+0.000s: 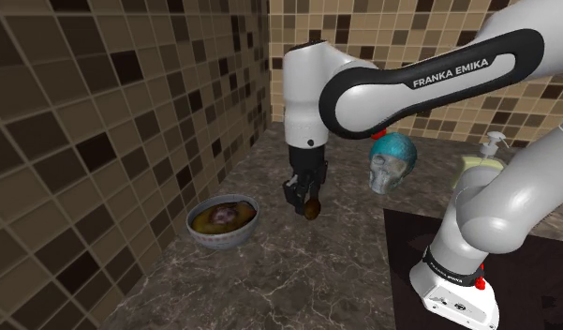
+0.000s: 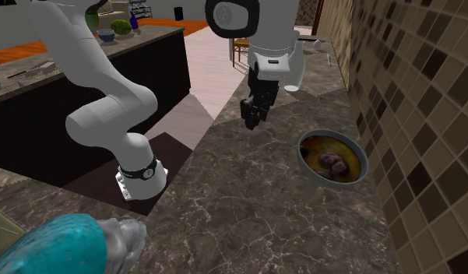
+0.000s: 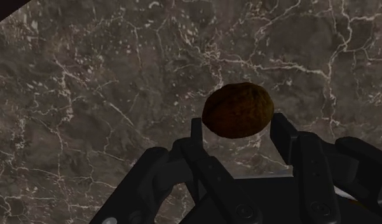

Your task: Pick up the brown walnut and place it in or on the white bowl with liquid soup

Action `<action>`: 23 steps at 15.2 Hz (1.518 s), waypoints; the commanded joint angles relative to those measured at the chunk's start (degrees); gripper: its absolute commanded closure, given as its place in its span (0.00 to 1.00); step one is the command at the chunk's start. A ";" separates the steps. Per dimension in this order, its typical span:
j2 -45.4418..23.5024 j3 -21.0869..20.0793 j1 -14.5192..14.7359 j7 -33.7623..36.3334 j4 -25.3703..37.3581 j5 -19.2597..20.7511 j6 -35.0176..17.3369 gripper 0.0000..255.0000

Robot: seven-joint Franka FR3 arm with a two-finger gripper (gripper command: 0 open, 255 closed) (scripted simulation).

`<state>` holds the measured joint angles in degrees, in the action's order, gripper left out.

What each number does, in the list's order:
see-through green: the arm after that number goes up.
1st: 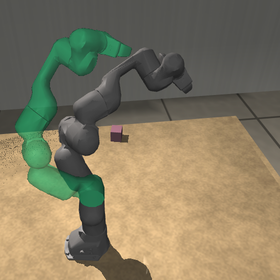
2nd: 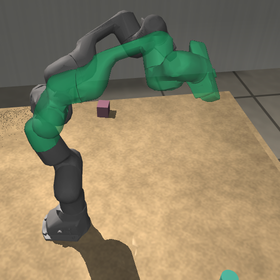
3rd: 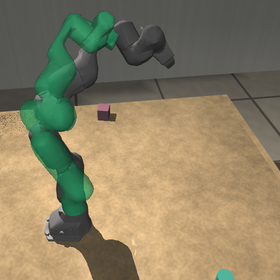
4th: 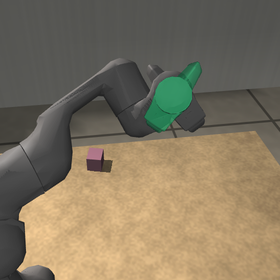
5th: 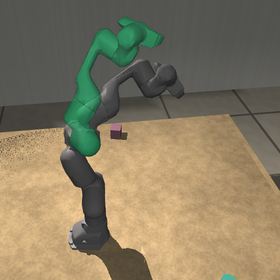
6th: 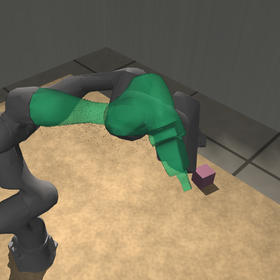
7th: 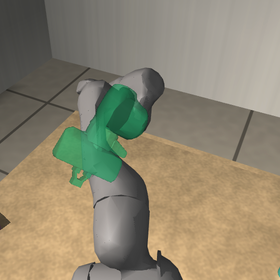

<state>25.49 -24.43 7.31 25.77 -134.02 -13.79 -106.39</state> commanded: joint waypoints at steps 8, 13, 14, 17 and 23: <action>-11.99 -2.31 -2.14 3.44 13.11 4.36 1.37 1.00; -24.92 -4.37 -2.53 7.69 25.99 10.18 2.31 1.00; -27.58 -4.63 -2.32 8.56 28.86 11.48 2.80 1.00; -35.72 -4.99 -0.96 11.02 38.20 15.49 4.95 1.00; -45.85 -4.43 1.95 13.22 48.99 20.13 6.67 1.00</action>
<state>-19.67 -28.92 9.00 38.76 -85.20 6.01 -99.23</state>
